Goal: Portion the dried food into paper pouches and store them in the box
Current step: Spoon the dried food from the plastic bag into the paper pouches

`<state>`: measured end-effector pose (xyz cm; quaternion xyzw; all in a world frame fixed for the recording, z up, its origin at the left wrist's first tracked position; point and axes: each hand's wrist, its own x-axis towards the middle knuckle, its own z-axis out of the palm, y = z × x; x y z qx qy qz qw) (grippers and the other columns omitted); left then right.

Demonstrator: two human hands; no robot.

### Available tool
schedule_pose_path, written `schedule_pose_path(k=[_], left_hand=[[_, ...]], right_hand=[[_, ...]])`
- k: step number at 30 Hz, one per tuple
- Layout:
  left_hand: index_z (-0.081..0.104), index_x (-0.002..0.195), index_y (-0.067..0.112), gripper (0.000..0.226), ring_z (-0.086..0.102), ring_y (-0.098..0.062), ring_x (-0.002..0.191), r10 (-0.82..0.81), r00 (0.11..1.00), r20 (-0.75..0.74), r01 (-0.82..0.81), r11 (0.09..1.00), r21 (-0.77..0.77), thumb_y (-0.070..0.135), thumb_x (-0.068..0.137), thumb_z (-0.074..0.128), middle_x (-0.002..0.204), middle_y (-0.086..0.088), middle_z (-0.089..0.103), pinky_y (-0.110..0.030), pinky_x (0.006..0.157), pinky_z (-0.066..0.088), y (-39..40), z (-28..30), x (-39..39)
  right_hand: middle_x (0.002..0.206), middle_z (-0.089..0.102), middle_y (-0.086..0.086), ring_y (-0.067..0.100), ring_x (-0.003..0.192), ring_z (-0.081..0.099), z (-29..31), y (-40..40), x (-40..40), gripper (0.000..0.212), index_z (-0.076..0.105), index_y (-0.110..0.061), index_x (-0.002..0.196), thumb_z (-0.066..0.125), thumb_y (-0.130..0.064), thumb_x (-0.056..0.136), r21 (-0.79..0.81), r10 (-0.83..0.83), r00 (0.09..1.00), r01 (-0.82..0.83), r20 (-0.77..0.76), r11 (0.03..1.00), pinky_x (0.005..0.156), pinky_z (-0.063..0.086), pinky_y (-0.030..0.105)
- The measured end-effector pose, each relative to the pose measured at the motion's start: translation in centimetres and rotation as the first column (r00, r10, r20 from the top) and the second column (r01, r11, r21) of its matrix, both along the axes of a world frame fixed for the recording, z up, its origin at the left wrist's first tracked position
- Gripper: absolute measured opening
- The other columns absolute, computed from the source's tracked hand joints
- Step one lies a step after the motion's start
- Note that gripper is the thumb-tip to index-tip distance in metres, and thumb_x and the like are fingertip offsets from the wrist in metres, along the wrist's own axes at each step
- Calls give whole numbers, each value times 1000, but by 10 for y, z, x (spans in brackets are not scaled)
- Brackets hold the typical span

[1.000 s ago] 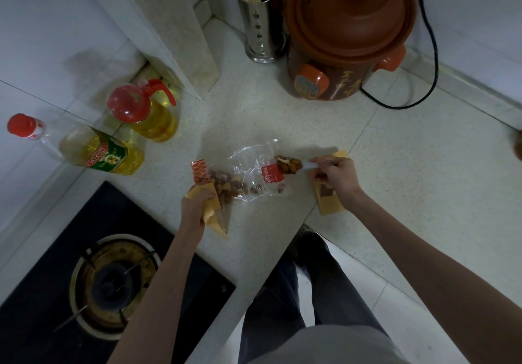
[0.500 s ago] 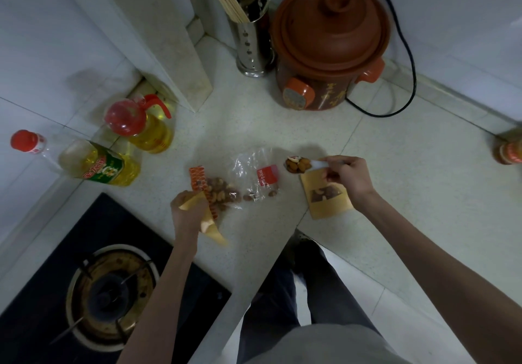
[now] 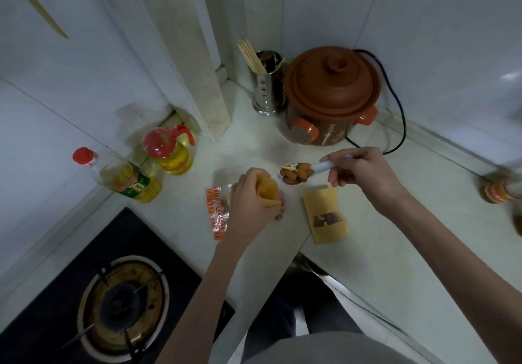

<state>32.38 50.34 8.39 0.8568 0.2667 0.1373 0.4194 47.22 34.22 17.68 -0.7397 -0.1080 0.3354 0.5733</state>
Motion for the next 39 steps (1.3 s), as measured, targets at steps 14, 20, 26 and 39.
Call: schedule_pose_path(k=[14, 20, 26, 39], left_hand=[[41, 104, 31, 59, 36, 3, 82, -12, 992, 126, 0, 995, 99, 20, 59, 78, 90, 29, 41, -32, 81, 41, -7, 43, 4], [45, 104, 22, 54, 50, -7, 84, 28, 987, 157, -43, 995, 95, 16, 61, 78, 88, 15, 51, -31, 85, 42, -7, 42, 2], [43, 107, 41, 57, 55, -8, 89, 113, 989, 95, -101, 988, -118, 33, 61, 76, 94, 15, 54, -40, 73, 56, -3, 25, -13], [53, 94, 38, 47, 63, -3, 75, 202, 957, -208, -264, 903, -340, 16, 62, 79, 84, 15, 63, -8, 54, 46, 11, -61, -88]], right_hand=[[47, 64, 0, 4, 42, 59, 79, 34, -28, 28, 68, -4, 63, 53, -10, 86, -378, 348, 739, -136, 577, 916, 40, 40, 8], [50, 53, 18, 30, 49, 46, 91, 57, -40, 33, 48, 4, 54, 50, -9, 84, -471, 525, 471, -239, 709, 849, 48, 38, 35], [53, 61, 16, 24, 50, 55, 84, 53, -36, 25, 66, 2, 65, 54, -8, 85, -348, 394, 515, -188, 762, 919, 54, 44, 36], [65, 65, 17, 33, 67, 62, -125, -11, -26, 21, 64, 1, 69, 51, -4, 84, -639, 388, 849, -79, 359, 765, 56, 40, 33]])
